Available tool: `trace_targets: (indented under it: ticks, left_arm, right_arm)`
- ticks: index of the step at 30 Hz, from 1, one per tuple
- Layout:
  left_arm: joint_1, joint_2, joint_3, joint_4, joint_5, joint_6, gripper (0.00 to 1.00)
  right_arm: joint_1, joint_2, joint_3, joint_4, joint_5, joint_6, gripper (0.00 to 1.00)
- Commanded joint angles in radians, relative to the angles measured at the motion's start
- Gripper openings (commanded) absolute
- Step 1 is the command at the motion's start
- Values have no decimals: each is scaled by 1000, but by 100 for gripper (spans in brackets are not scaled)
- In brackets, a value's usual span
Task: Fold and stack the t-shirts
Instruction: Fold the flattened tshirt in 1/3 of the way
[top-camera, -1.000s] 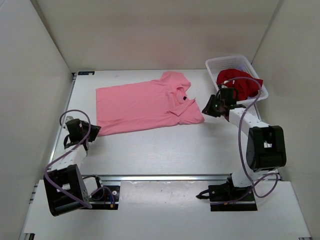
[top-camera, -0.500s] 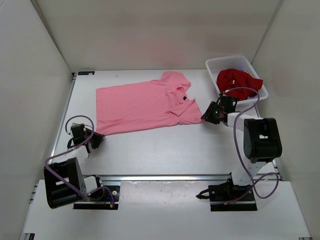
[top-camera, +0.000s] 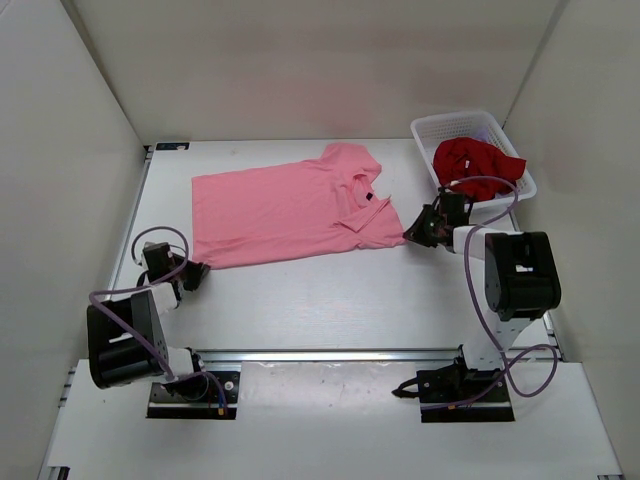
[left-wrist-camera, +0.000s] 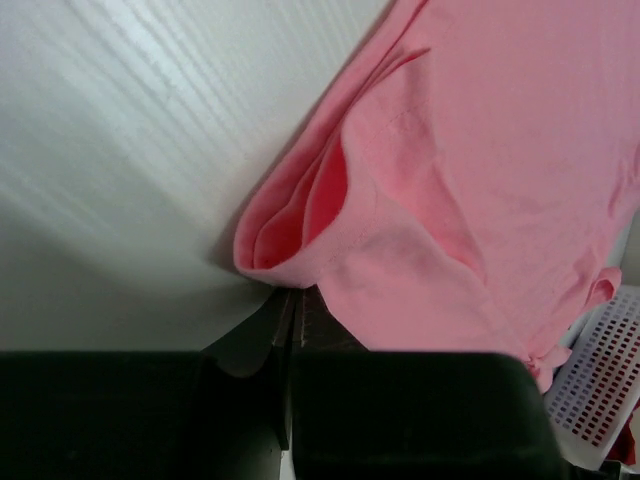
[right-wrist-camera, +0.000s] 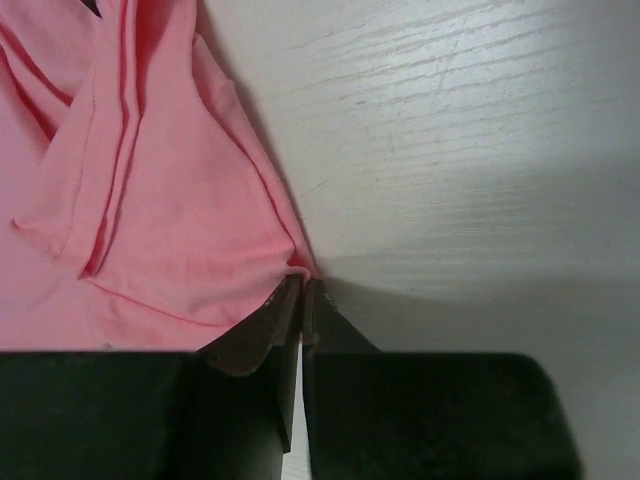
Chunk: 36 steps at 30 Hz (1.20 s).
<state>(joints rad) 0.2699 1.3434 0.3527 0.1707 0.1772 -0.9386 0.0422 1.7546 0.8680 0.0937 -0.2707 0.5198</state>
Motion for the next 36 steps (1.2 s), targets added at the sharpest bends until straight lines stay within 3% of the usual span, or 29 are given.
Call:
trace_targets:
  ticks: [1,8,16,25,30,32,34,36]
  left_arm:
    - [-1,36,32,-8,-10,8,2]
    - [-6,40,81,-74,-7,70,0]
    - [-6,-12,112,-209,-30,159,0]
    - [3,-203,36,-399,-71,231,0]
    - [-18,-323,6,-548,-79,225,0]
    - [9,-343,3,-577,-30,233,7]
    - [3,-348,37,-609,-68,244,19]
    - [-14,-351,68,-640,-90,259,25]
  right_arm:
    - [-10,-40,-32,17,21,13,0]
    - [-19,-174,-207,-38,53,46,0]
    - [-41,-473,-409,-150,111,26,0]
    - [-85,-679,-504,-319,82,23,0]
    - [-23,-818,-543,-425,99,63,0]
    - [-5,-857,-529,-460,117,78,0]
    - [-41,-889,-526,-468,107,72,5]
    - [-135,-896,-514,-451,48,43,9]
